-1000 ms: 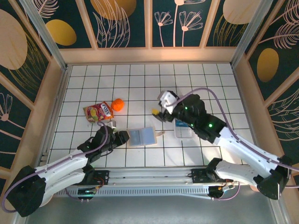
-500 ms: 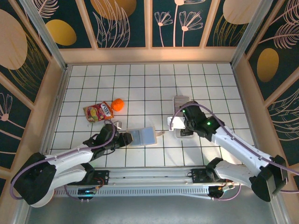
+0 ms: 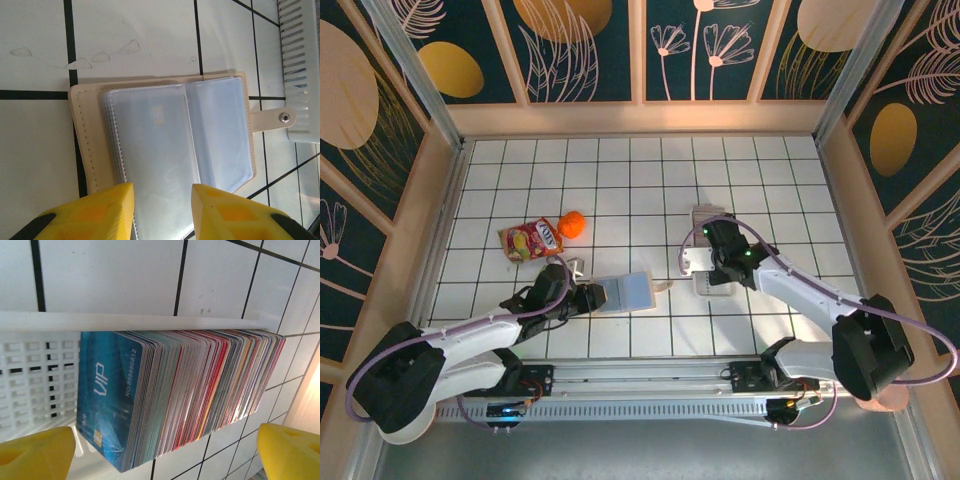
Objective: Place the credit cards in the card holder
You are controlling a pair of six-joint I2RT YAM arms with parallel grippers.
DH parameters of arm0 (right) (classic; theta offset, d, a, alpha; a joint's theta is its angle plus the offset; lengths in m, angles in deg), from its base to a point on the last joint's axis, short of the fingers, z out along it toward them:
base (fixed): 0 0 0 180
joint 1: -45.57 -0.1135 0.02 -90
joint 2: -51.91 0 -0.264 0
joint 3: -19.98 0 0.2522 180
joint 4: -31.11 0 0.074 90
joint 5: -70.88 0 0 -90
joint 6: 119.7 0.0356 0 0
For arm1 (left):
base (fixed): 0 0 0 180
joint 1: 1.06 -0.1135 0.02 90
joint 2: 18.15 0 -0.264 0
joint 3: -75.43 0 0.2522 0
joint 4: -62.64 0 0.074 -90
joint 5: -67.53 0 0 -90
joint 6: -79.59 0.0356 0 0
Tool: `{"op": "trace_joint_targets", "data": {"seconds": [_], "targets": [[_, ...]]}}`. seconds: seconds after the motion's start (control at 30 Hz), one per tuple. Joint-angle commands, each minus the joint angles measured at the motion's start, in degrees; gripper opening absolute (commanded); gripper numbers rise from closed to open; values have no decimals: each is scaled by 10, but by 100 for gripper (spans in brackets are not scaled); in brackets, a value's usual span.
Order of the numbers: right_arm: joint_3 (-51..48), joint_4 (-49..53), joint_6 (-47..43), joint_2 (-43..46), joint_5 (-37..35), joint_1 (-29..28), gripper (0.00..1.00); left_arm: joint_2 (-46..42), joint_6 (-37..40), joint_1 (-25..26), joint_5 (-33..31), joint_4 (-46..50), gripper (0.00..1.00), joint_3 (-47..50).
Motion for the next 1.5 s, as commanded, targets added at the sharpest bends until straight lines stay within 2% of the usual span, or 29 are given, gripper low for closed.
{"op": "trace_joint_targets", "data": {"seconds": [0.0, 0.2, 0.5, 0.6, 1.07, 1.47], "targets": [[-7, -42, -17, -12, 14, 13, 94, 5, 19, 3, -4, 0, 34, 1], [-30, -78, -14, -27, 43, 14, 94, -16, 25, 3, -24, 23, 38, 2], [-33, -118, -22, -64, 40, 14, 93, -6, 36, 2, -26, 32, 38, -1], [-29, -124, -28, -76, 34, 31, 91, 3, 37, 3, -17, 23, 37, 1], [-18, -93, -40, -50, 29, 32, 60, -14, 34, 3, -27, 34, 34, -1], [-35, -91, -41, -26, 35, 32, 45, -11, 26, 2, -23, 20, 32, 9]]}}
